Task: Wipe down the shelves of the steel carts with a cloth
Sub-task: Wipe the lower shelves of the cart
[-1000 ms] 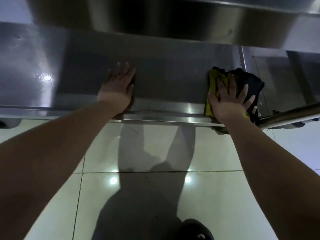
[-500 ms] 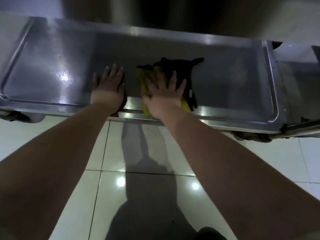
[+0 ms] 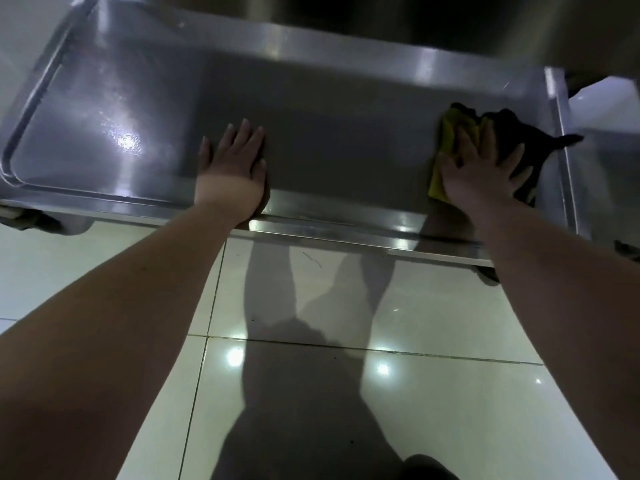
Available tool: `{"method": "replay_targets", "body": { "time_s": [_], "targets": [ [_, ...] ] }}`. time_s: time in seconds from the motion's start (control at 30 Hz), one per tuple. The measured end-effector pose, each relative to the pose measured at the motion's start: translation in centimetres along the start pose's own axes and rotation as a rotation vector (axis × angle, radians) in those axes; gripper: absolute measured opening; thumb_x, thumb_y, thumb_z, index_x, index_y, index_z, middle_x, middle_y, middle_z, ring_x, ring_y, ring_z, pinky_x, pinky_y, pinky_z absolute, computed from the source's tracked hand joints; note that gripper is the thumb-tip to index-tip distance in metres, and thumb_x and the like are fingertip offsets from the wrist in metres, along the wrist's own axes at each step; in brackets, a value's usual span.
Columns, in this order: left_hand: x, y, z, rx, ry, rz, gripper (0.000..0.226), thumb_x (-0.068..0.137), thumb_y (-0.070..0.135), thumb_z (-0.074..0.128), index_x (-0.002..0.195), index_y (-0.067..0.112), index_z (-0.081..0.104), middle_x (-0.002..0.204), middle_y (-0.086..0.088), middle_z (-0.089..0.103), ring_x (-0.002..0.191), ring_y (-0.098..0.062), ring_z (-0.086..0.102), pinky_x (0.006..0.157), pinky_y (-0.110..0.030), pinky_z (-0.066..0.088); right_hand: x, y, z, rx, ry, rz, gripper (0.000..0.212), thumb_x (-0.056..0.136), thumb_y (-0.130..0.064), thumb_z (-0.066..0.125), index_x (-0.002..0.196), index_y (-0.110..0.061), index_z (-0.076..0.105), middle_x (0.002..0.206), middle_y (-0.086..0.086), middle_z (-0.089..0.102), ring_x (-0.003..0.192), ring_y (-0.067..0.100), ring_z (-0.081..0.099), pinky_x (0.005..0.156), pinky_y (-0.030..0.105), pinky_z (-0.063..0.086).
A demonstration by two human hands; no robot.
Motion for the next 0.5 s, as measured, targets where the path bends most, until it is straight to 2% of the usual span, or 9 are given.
{"method": "replay_targets", "body": {
  "time_s": [0.1, 0.33, 0.43, 0.5],
  "targets": [
    [0.0, 0.1, 0.1, 0.003, 0.005, -0.003, 0.055, 0.1, 0.027, 0.036, 0.153, 0.025, 0.023, 0.163, 0.001, 0.014, 0.15, -0.019, 0.009, 0.119, -0.047, 0.001, -0.8, -4.5, 0.9, 0.019, 0.007, -0.036, 0.059, 0.095, -0.061, 0.023, 0.151, -0.049, 0.007, 0.163, -0.011, -0.011, 0.145, 0.045, -0.013, 0.112, 0.066, -0.005],
    [-0.2, -0.3, 0.0, -0.008, 0.01, 0.003, 0.059, 0.097, 0.021, 0.035, 0.154, 0.017, 0.02, 0.163, 0.0, 0.013, 0.15, -0.018, 0.008, 0.12, -0.046, 0.002, -8.5, -20.1, 4.3, -0.115, 0.028, -0.614, 0.056, 0.096, -0.058, 0.024, 0.15, -0.05, 0.011, 0.162, -0.015, -0.006, 0.146, 0.042, -0.012, 0.113, 0.064, -0.006],
    [-0.2, -0.6, -0.2, -0.04, 0.012, -0.008, 0.061, 0.095, 0.018, 0.036, 0.154, 0.013, 0.021, 0.163, -0.002, 0.014, 0.15, -0.019, 0.009, 0.121, -0.044, 0.002, -8.2, -20.3, 4.2, -0.124, 0.02, -0.713, 0.055, 0.096, -0.061, 0.024, 0.149, -0.051, 0.012, 0.162, -0.019, -0.004, 0.148, 0.037, -0.01, 0.114, 0.062, -0.006],
    [-0.3, -0.4, -0.3, -0.04, 0.02, 0.004, 0.058, 0.096, 0.019, 0.035, 0.153, 0.016, 0.023, 0.162, -0.001, 0.015, 0.149, -0.019, 0.01, 0.121, -0.044, 0.003, -5.5, -17.9, 3.3, -0.115, 0.022, -0.635, 0.056, 0.096, -0.059, 0.024, 0.149, -0.051, 0.009, 0.162, -0.019, -0.004, 0.148, 0.036, -0.009, 0.114, 0.063, -0.006]
  ]
}}
Point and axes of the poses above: each hand's wrist, its own x-axis towards the middle knuckle, its own z-axis out of the palm, y = z × x, the point moved 2 cm from there along x, towards the middle knuckle
